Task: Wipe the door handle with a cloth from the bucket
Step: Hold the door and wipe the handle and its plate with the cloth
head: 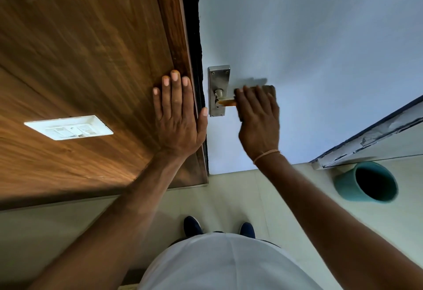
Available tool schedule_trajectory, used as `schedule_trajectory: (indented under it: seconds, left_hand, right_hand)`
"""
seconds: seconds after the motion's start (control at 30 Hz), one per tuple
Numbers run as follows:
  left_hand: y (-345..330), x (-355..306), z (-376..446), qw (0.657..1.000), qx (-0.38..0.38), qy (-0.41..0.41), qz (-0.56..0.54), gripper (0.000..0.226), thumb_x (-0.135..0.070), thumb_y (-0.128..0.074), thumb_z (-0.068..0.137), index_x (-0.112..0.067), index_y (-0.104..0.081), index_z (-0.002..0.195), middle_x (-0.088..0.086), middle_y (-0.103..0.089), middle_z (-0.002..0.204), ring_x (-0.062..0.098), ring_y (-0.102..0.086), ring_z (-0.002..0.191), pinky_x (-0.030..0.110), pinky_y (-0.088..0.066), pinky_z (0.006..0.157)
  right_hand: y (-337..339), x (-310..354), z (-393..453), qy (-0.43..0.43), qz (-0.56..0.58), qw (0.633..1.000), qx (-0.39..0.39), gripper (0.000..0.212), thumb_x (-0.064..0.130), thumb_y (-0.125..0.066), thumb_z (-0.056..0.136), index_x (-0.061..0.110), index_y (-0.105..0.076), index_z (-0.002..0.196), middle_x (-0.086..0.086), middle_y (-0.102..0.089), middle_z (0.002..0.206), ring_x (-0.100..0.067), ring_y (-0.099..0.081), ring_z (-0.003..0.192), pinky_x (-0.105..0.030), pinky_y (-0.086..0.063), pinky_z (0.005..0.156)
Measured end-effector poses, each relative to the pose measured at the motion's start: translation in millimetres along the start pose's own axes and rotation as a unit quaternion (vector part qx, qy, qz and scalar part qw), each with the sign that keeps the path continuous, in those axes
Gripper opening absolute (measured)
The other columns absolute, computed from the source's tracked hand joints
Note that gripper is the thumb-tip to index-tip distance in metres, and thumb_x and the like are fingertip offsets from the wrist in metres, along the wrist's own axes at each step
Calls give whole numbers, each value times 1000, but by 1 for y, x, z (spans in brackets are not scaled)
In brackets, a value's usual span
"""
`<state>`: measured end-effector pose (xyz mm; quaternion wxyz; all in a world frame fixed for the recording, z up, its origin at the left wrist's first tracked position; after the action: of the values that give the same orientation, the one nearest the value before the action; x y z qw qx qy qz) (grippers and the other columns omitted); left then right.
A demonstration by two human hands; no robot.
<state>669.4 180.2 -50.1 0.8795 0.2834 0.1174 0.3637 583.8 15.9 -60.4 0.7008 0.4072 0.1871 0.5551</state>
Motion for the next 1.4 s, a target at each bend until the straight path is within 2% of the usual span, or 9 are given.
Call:
schedule_trajectory:
  seconds: [0.1, 0.23, 0.43, 0.57, 0.7, 0.8, 0.9, 1.13, 1.4]
  left_hand:
    - [1, 1, 0, 1000, -8, -6, 0, 83, -44, -50, 106, -5, -10, 169, 26, -37, 167, 39, -25, 159, 51, -14, 136]
    - [1, 2, -1, 1000, -5, -8, -2, 83, -43, -49, 107, -6, -9, 170, 25, -37, 167, 39, -25, 159, 52, -16, 135]
    - [1, 1, -1, 1000, -2, -5, -4, 82, -43, -46, 108, -7, -7, 170, 26, -40, 167, 40, -27, 159, 52, -15, 135]
    - [1, 1, -1, 1000, -1, -1, -9, 82, -44, -46, 108, -7, -7, 170, 27, -39, 167, 40, -26, 159, 52, -15, 135]
    - [1, 2, -2, 1000, -9, -5, -2, 78, -44, -42, 109, -8, -9, 170, 24, -35, 168, 39, -26, 158, 50, -13, 136]
    - [1, 2, -3, 1000, -10, -7, -6, 78, -43, -42, 108, -7, -10, 169, 26, -38, 167, 39, -25, 160, 50, -12, 137]
    - [0, 4, -1, 1000, -13, -2, 3, 80, -43, -44, 108, -7, -8, 170, 25, -35, 167, 31, -9, 168, 50, -11, 137]
    - [-2, 1, -2, 1000, -9, 0, 13, 86, -43, -50, 106, -6, -7, 170, 26, -33, 166, 41, -26, 158, 51, -12, 136]
    - [0, 2, -2, 1000, -11, -4, 21, 83, -41, -49, 105, -4, -11, 169, 28, -39, 165, 41, -26, 158, 52, -15, 135]
  right_hand:
    - [-4, 25, 0, 26, 26, 999, 28, 63, 5, -54, 90, 8, -52, 153, -12, -54, 157, -37, -40, 153, -53, -29, 126]
    - [0, 29, -5, 55, 158, 983, 72, 74, 16, -66, 73, 3, -58, 146, -14, -48, 161, -35, -33, 157, -54, -27, 128]
    - [1, 17, 5, 99, 181, 978, -15, 24, 13, -68, 98, 6, -79, 118, -12, -69, 139, -32, -59, 138, -52, -46, 114]
    - [-3, 35, 15, 142, 157, 976, -48, 14, 10, -72, 97, 4, -80, 107, -12, -76, 124, -36, -69, 120, -50, -52, 102]
    - [-5, 30, 17, 162, 155, 973, -58, 10, 4, -73, 97, 1, -79, 103, -15, -76, 122, -38, -69, 116, -48, -54, 101]
    - [3, -4, 13, 137, 158, 975, -76, 7, 4, -73, 97, 1, -80, 99, -13, -76, 120, -36, -69, 116, -41, -53, 104]
    - [5, -19, 11, 107, 158, 978, -86, 5, 3, -74, 95, 2, -80, 94, -13, -77, 116, -35, -69, 113, -43, -55, 102]
    - [-12, 34, 17, 147, 177, 972, -45, 10, 4, -69, 98, 0, -78, 100, -16, -75, 118, -37, -68, 115, -49, -54, 100]
    - [9, -29, 12, 104, 111, 986, -70, 18, 4, -67, 99, 4, -78, 114, -14, -76, 118, -37, -70, 114, -44, -54, 102]
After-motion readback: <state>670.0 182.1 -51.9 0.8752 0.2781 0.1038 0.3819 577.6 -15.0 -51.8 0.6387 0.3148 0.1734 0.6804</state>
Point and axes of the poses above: each hand's wrist, its own z-axis towards the middle knuckle, its own y-axis out of the back of the hand, x = y × z, the point moved 10 cm from there along z, towards the middle knuckle
